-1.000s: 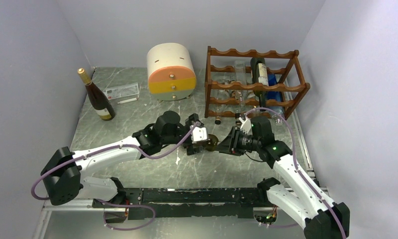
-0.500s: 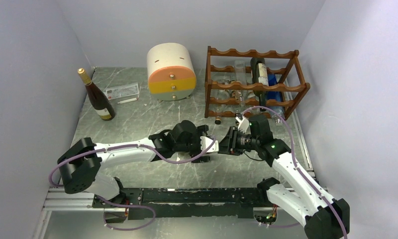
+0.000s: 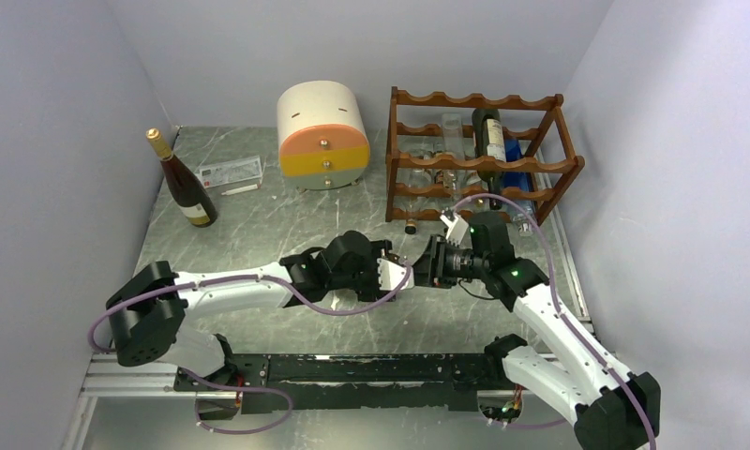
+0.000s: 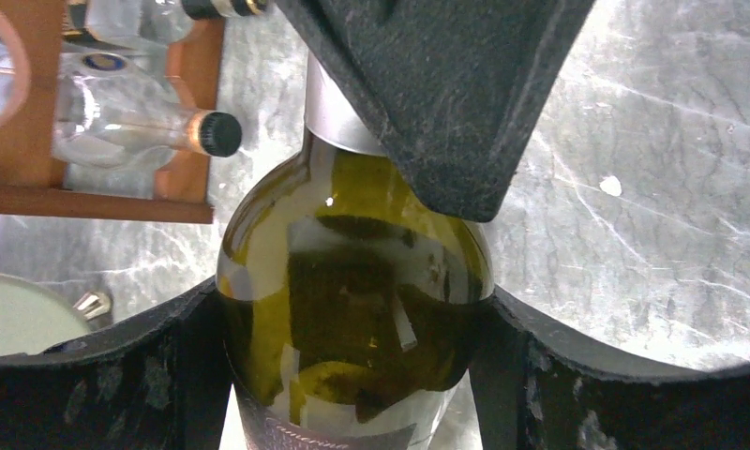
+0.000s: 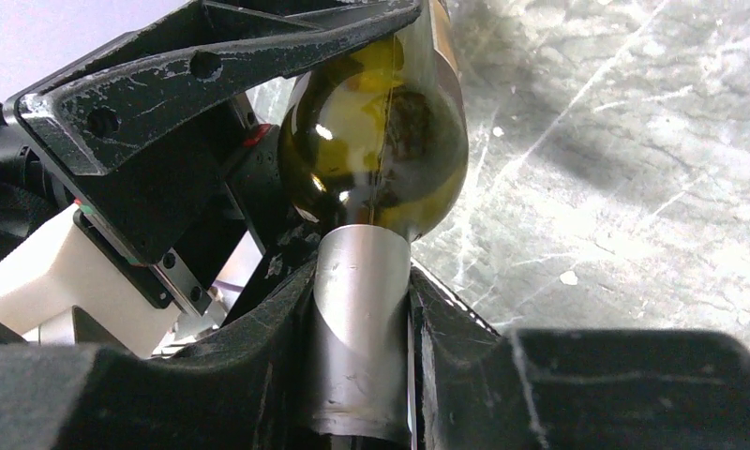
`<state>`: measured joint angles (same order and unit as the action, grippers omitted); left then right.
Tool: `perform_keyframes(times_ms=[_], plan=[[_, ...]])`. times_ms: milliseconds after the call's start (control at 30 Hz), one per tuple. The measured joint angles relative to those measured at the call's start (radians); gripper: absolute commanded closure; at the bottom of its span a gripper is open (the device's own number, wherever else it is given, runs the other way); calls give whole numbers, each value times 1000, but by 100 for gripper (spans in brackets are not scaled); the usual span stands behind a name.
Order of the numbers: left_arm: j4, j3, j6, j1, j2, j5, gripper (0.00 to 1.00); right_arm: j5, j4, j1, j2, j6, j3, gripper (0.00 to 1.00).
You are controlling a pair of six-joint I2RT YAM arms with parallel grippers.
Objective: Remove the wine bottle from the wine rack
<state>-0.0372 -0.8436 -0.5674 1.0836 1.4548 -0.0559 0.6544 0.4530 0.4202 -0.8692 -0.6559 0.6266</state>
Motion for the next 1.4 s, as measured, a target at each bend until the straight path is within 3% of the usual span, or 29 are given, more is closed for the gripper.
perform_keyframes(times_ms=[233,333,467,667,933,1167,1400], plan=[[5,0,11,-2,-47,53,92,-7,-61,1,16,3,54,21],[3,2,21,-3,-57,67,93,-49,-75,-3,13,14,103,9],[-4,7,27,-3,-90,93,93,-118,-59,-2,-2,23,200,1],[-10,41,50,-37,-145,111,93,-290,0,2,21,58,390,0],[-49,51,159,-237,-263,97,93,-511,80,2,135,101,460,0],[-213,125,316,-499,-372,106,93,-549,98,2,120,107,453,0],[-291,194,440,-674,-387,176,93,-545,99,2,108,99,407,0]])
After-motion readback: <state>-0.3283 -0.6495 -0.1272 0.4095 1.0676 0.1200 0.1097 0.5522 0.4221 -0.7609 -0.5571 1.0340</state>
